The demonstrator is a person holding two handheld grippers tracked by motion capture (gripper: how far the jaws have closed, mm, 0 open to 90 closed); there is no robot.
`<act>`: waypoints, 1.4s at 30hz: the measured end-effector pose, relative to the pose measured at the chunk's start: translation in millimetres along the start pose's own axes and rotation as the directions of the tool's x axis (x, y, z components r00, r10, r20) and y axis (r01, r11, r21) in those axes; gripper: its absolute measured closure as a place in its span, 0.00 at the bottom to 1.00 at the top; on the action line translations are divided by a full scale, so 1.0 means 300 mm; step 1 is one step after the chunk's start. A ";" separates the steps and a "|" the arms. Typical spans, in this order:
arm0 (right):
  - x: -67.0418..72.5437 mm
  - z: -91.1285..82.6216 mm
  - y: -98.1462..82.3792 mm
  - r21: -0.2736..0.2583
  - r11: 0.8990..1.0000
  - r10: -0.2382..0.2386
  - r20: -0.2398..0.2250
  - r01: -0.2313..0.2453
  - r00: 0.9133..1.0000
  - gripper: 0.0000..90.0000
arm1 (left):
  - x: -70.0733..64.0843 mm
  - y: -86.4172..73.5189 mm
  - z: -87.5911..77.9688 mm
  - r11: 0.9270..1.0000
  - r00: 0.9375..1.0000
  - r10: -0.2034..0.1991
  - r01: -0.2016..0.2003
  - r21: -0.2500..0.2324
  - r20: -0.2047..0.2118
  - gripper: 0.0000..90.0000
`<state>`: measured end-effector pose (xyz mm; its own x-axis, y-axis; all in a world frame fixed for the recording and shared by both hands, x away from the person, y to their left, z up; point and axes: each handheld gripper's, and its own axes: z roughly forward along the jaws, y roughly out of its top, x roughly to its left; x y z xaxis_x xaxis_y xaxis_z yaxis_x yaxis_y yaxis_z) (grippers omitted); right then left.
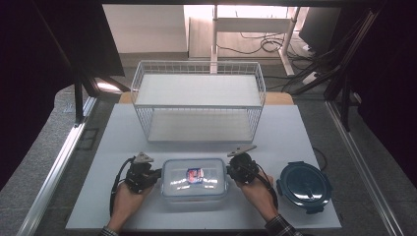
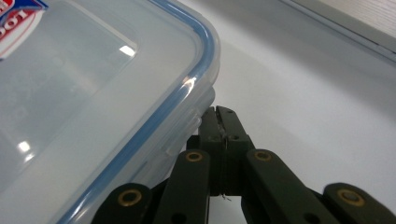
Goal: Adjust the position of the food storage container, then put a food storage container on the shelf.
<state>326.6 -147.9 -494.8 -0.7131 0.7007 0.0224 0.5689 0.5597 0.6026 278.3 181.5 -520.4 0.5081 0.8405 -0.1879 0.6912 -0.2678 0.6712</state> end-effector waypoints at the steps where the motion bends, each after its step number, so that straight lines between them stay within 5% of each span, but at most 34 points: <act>1: 0.004 0.004 -0.002 0.005 1.000 -0.006 0.008 0.006 1.000 0.99 | 0.004 0.000 0.005 1.000 1.000 0.007 -0.007 -0.002 0.006 1.00; 5: -0.008 0.000 -0.013 -0.017 1.000 -0.002 -0.005 0.002 1.000 0.99 | 0.019 0.000 -0.012 0.999 0.999 0.031 -0.031 -0.015 -0.028 0.91; 6: -0.013 -0.020 -0.023 -0.037 0.999 -0.021 0.034 0.022 0.999 0.97 | 0.026 -0.008 -0.048 0.998 0.995 0.050 -0.053 -0.033 -0.088 0.86; 10: -0.024 -0.074 -0.037 -0.100 0.995 -0.017 0.023 0.020 1.000 0.88 | 0.041 -0.035 -0.110 0.993 0.994 0.057 -0.066 -0.094 -0.098 0.61; 11: -0.024 -0.074 -0.037 -0.100 0.995 -0.017 0.023 0.020 1.000 0.88 | 0.041 -0.047 -0.128 0.991 0.992 0.061 -0.073 -0.110 -0.111 0.61; 12: -0.021 -0.103 -0.045 -0.132 0.991 -0.023 0.031 0.027 0.999 0.81 | 0.042 -0.074 -0.154 0.988 0.991 0.060 -0.077 -0.134 -0.122 0.50; 22: -0.006 -0.179 -0.134 -0.251 0.968 0.004 -0.003 -0.005 1.000 0.35 | 0.017 -0.169 -0.200 0.988 0.997 0.042 -0.051 -0.142 -0.066 0.16; 26: 0.006 -0.202 -0.177 -0.308 0.951 -0.018 -0.056 0.000 0.998 0.16 | 0.006 -0.188 -0.207 0.993 0.994 0.037 -0.048 -0.108 -0.104 0.01; 32: 0.030 -0.198 -0.200 -0.298 0.954 -0.055 -0.112 0.019 0.992 0.05 | 0.000 -0.192 -0.208 0.992 0.995 0.030 -0.041 -0.118 -0.092 0.00; 42: 0.019 -0.185 -0.197 -0.294 0.955 -0.063 -0.102 0.031 0.993 0.03 | 0.008 -0.196 -0.186 0.983 0.994 0.089 -0.097 -0.157 -0.058 0.03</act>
<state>266.2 -201.7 -486.1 -0.7857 0.6152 0.0651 0.4011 0.4265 0.8107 210.2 225.5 -520.4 0.5366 0.8395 -0.0856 0.5496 -0.2707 0.7903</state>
